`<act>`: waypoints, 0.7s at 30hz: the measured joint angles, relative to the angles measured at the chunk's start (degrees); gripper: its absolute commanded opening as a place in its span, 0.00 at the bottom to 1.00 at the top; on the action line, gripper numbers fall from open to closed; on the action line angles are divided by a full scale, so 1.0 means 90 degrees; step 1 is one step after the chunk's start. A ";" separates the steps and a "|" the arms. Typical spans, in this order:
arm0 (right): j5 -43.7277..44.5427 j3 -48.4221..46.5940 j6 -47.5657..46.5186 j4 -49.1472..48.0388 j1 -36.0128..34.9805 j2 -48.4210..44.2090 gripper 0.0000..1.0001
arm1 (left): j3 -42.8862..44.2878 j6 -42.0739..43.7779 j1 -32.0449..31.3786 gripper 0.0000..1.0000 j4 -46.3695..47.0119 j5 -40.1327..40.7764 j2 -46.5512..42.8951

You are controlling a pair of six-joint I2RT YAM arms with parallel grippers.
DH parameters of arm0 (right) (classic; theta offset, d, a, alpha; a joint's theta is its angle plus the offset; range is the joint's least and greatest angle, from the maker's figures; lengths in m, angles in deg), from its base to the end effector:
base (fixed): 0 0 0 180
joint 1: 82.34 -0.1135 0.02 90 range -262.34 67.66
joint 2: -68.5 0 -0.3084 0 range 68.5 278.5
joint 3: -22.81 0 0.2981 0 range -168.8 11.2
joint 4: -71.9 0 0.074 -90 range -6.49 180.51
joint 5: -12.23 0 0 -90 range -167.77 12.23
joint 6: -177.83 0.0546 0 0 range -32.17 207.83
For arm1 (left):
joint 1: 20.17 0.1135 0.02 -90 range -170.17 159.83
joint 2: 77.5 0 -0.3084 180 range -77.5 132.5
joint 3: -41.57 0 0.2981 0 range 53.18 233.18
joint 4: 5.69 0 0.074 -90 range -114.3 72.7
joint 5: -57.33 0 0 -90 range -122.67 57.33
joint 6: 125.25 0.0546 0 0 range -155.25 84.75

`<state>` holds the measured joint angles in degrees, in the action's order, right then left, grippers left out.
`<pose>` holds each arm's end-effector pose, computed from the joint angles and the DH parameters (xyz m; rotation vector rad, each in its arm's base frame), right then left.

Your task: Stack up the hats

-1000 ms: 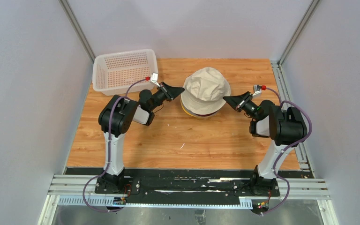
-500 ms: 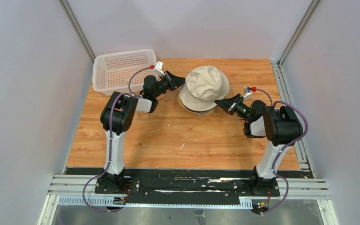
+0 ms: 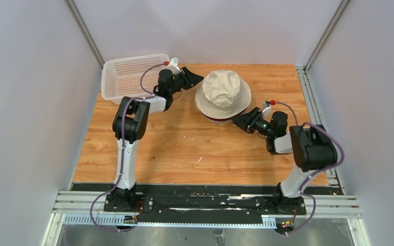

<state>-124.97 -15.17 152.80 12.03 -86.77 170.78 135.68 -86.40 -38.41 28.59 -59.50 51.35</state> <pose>0.3216 0.0651 0.1377 0.2705 1.8646 1.5477 0.5442 -0.2053 0.1828 -0.0954 1.7368 -1.2877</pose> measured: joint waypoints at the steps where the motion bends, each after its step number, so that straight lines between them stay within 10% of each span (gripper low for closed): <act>1: 0.0051 0.0073 -0.0172 0.0452 0.0000 -0.0384 0.54 | 0.0102 0.0092 0.0073 0.44 -0.0214 0.0041 0.0000; 11: 0.1681 -0.0974 -0.2744 0.5343 0.0022 -0.4430 0.67 | -0.0726 0.0789 0.0653 0.45 -0.1207 0.0593 -0.1078; 21: 0.2295 -0.1931 -0.3344 0.6390 0.0333 -0.3461 0.64 | -0.3281 0.0588 0.0328 0.46 -0.0107 0.0811 -0.3113</act>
<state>-104.32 -32.54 122.70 69.53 -83.77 139.63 106.15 -81.11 -35.46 27.62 -52.20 23.33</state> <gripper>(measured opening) 0.651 0.457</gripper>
